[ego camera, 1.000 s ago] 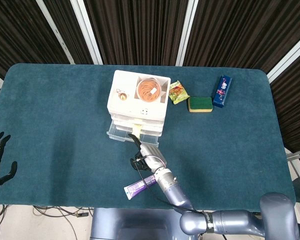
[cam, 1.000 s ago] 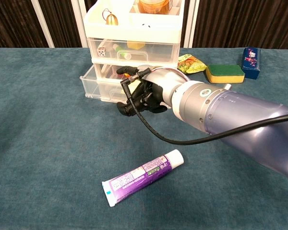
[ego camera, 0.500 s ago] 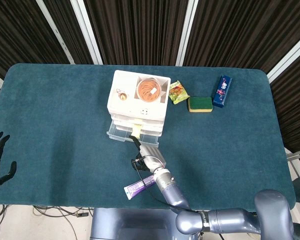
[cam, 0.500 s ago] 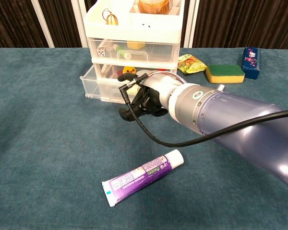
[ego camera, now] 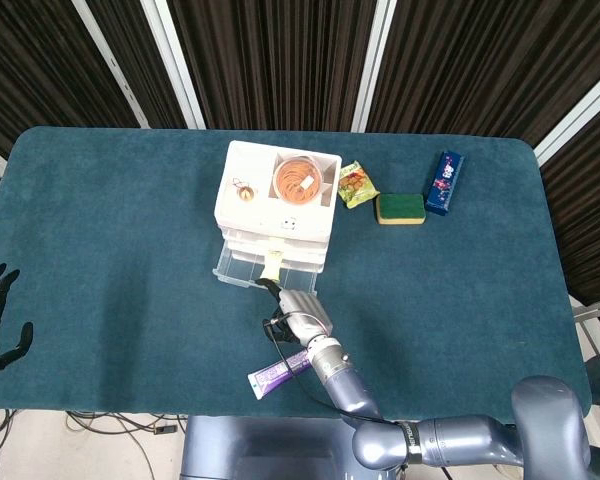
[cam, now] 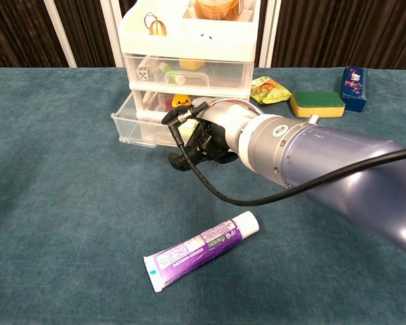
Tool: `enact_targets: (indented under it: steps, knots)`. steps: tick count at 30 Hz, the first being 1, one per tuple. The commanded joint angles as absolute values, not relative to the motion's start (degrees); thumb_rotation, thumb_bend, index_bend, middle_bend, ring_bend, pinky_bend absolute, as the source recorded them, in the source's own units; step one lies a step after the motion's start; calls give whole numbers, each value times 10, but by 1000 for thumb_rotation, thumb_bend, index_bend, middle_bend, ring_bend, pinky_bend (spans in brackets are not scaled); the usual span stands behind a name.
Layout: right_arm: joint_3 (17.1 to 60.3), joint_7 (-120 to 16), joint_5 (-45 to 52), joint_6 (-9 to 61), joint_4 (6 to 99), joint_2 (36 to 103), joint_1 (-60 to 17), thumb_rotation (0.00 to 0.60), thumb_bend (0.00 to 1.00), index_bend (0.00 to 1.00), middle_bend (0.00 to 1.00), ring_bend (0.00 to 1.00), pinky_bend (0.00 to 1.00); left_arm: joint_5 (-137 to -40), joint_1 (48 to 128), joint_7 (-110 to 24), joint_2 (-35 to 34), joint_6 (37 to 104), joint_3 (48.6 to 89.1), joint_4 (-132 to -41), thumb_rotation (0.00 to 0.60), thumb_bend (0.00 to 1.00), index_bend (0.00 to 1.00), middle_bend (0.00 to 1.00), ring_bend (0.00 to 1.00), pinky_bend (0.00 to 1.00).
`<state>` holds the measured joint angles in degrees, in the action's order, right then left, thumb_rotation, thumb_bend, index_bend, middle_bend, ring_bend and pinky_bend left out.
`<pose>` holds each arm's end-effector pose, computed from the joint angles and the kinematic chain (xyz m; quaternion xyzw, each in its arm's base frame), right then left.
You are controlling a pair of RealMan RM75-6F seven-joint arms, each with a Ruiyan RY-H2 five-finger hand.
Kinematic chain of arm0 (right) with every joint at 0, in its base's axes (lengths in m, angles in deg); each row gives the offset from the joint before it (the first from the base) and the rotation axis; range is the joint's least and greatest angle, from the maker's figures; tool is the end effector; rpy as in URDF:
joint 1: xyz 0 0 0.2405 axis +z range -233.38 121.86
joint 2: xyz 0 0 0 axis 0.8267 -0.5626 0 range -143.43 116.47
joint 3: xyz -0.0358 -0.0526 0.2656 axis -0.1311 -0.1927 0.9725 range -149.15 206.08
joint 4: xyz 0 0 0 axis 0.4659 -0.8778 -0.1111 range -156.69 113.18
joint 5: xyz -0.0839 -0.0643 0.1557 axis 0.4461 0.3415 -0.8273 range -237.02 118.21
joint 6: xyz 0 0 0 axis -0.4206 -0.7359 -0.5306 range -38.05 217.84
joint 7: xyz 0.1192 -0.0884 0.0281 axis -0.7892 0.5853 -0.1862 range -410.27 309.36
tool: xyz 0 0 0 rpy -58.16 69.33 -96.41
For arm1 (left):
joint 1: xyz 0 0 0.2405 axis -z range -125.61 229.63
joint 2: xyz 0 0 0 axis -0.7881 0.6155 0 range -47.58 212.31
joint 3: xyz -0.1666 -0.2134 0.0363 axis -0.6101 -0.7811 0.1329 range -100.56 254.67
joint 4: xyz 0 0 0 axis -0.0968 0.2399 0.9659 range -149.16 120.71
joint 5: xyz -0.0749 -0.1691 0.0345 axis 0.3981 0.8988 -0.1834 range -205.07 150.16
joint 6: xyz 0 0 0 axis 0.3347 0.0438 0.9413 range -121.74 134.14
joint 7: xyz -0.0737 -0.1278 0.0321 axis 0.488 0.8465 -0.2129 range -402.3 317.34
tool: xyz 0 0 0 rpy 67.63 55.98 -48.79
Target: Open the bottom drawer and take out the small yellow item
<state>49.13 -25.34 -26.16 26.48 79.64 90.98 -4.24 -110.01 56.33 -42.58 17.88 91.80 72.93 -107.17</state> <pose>-0.0355 -0.3110 -0.0648 0.6206 -0.6142 0.4119 0.2606 -0.3231 0.1881 0.1914 -0.5649 -0.3990 -0.3910 0.6072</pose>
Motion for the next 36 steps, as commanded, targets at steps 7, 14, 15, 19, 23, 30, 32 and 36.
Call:
enact_targets:
  steps: [7, 14, 15, 19, 23, 30, 32, 36]
  knots:
    - [484, -241, -272, 265, 809, 901, -38, 600, 547, 176, 929, 1000, 1000, -1098, 563, -426, 179, 918, 729, -1072, 600, 438, 54, 1, 0, 0]
    - [479, -240, -278, 269, 820, 894, -35, 600, 548, 185, 931, 1000, 1000, -1099, 563, -425, 180, 918, 729, -1072, 600, 438, 54, 1, 0, 0]
    - [477, -238, -279, 270, 821, 893, -35, 600, 548, 186, 931, 1000, 1000, -1098, 563, -425, 180, 918, 728, -1072, 600, 438, 54, 1, 0, 0]
    - [476, -238, -284, 271, 823, 889, -33, 600, 548, 186, 931, 1000, 1000, -1098, 563, -426, 179, 918, 728, -1072, 600, 438, 54, 1, 0, 0]
    - [474, -238, -286, 274, 827, 884, -32, 600, 548, 186, 931, 1000, 1000, -1098, 563, -426, 179, 918, 728, -1072, 600, 438, 54, 1, 0, 0]
    - [473, -241, -291, 276, 836, 875, -30, 600, 548, 186, 931, 1000, 1000, -1099, 563, -427, 179, 918, 729, -1072, 600, 438, 54, 1, 0, 0]
    - [471, -240, -293, 277, 837, 873, -29, 600, 547, 187, 931, 1000, 1000, -1098, 563, -427, 179, 918, 728, -1072, 600, 438, 55, 1, 0, 0]
    - [468, -237, -299, 279, 839, 868, -26, 600, 548, 188, 931, 1000, 1000, -1098, 563, -427, 179, 918, 728, -1072, 600, 438, 55, 1, 0, 0]
